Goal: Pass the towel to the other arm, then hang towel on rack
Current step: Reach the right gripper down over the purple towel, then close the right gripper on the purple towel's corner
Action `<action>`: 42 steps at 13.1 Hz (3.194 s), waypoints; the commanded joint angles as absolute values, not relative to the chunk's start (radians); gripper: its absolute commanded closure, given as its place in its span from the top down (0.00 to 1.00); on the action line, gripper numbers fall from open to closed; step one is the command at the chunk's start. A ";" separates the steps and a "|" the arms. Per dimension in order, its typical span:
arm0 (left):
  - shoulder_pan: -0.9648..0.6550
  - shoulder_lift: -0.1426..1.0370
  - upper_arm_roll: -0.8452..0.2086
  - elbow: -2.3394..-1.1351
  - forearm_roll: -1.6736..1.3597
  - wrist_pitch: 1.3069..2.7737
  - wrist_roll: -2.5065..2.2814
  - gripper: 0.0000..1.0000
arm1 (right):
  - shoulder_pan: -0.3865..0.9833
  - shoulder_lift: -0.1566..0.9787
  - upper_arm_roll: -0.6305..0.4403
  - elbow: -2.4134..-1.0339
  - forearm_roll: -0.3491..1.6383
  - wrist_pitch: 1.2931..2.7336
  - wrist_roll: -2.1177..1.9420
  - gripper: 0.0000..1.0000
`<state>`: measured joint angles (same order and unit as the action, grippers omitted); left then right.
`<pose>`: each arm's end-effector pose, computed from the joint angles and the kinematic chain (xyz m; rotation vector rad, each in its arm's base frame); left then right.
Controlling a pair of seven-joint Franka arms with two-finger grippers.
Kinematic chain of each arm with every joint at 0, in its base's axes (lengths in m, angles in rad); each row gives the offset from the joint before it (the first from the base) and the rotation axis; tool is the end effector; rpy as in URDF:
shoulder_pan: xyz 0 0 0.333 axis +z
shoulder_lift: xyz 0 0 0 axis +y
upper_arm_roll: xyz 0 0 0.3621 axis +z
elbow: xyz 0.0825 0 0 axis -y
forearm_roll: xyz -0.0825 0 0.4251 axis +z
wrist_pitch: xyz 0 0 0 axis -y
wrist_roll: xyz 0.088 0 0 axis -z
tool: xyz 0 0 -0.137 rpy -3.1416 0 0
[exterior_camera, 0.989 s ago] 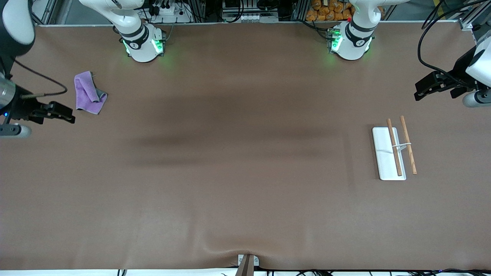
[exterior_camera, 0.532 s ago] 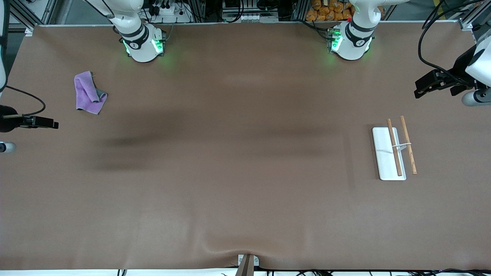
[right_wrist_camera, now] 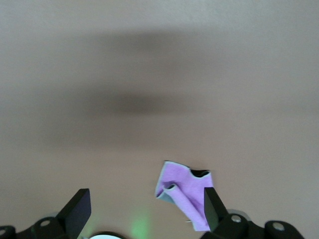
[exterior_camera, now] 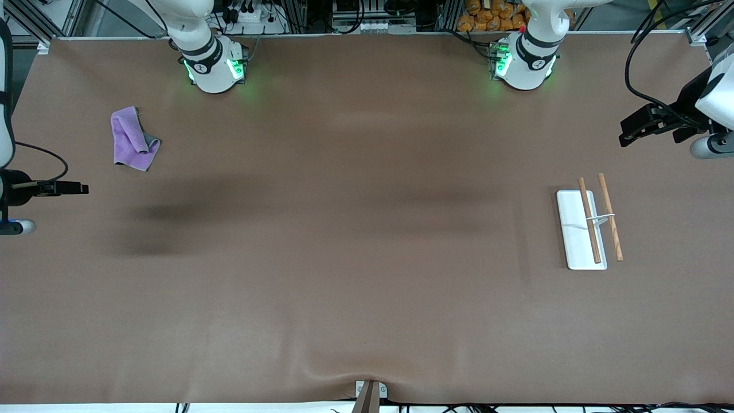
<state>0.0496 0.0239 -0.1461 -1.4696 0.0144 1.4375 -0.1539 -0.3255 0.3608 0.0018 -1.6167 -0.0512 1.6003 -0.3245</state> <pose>0.5863 -0.0534 0.6665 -3.1214 -0.0919 0.0843 0.6230 -0.2164 0.3906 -3.0156 -0.0182 0.5697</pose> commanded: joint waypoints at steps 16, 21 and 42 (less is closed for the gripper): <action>0.049 0.018 -0.149 -1.462 0.031 1.420 -0.150 1.00 | -0.500 0.324 0.021 -2.057 -0.071 1.799 -0.607 0.79; 0.051 0.018 -0.149 -1.463 0.031 1.420 -0.150 1.00 | -0.515 0.247 0.020 -2.201 -0.071 1.833 -0.638 0.76; 0.051 0.018 -0.149 -1.471 0.031 1.422 -0.150 1.00 | -0.627 0.273 0.018 -2.387 -0.083 2.126 -0.753 0.40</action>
<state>0.0496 0.0239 -0.1463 -1.4708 0.0144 1.4322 -0.1539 -0.6048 0.2871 0.0030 -2.3502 -0.0629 2.0924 -0.7427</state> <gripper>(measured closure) 0.000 0.595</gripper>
